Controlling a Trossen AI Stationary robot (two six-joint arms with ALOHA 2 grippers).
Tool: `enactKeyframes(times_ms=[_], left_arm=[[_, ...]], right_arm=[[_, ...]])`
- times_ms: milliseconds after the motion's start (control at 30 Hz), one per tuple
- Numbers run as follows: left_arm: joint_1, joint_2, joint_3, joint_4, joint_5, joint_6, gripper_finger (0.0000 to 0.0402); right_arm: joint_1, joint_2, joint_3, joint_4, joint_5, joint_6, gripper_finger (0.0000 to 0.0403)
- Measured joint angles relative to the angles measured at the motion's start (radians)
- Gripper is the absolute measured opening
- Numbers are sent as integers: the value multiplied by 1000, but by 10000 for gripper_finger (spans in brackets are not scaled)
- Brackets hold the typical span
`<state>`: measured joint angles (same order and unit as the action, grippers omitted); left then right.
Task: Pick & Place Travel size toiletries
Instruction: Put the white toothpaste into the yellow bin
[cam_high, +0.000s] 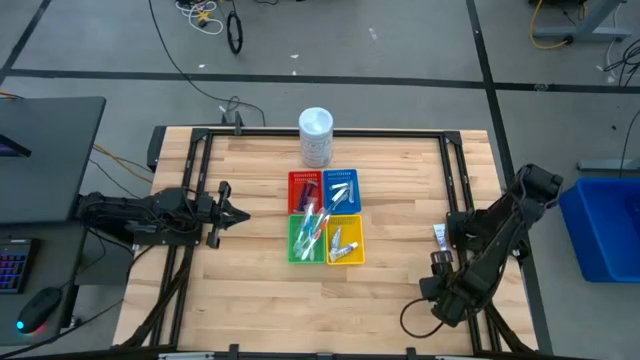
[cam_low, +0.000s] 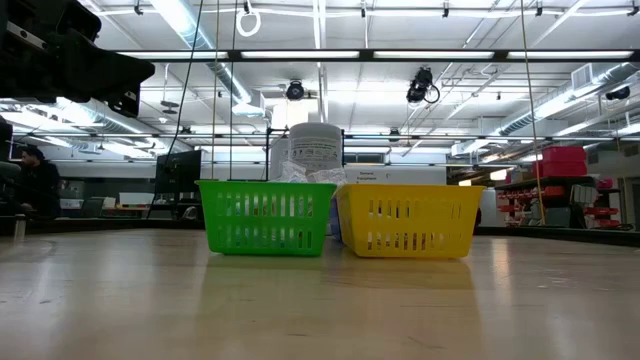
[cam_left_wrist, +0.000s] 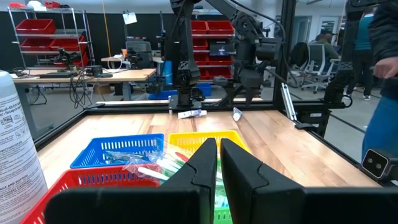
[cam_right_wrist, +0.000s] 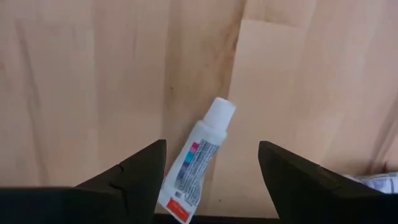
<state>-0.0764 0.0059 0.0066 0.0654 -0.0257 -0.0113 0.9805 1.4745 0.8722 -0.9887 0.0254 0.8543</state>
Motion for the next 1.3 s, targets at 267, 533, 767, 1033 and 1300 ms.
enactKeyframes(times_ms=[267, 533, 767, 1033, 1300], left_arm=[[0, 0, 0, 0, 0, 0, 28], [0, 0, 0, 0, 0, 0, 27], [0, 0, 0, 0, 0, 0, 27], [0, 0, 0, 0, 0, 0, 27], [0, 0, 0, 0, 0, 0, 28]], right_arm=[[35, -3, -38, -5, 20, 57, 253], [36, -3, -47, -9, -27, 58, 269], [36, 16, -54, -7, -31, 66, 280], [36, 41, -91, -4, -72, 109, 269], [42, 52, -98, 13, -80, 125, 281]])
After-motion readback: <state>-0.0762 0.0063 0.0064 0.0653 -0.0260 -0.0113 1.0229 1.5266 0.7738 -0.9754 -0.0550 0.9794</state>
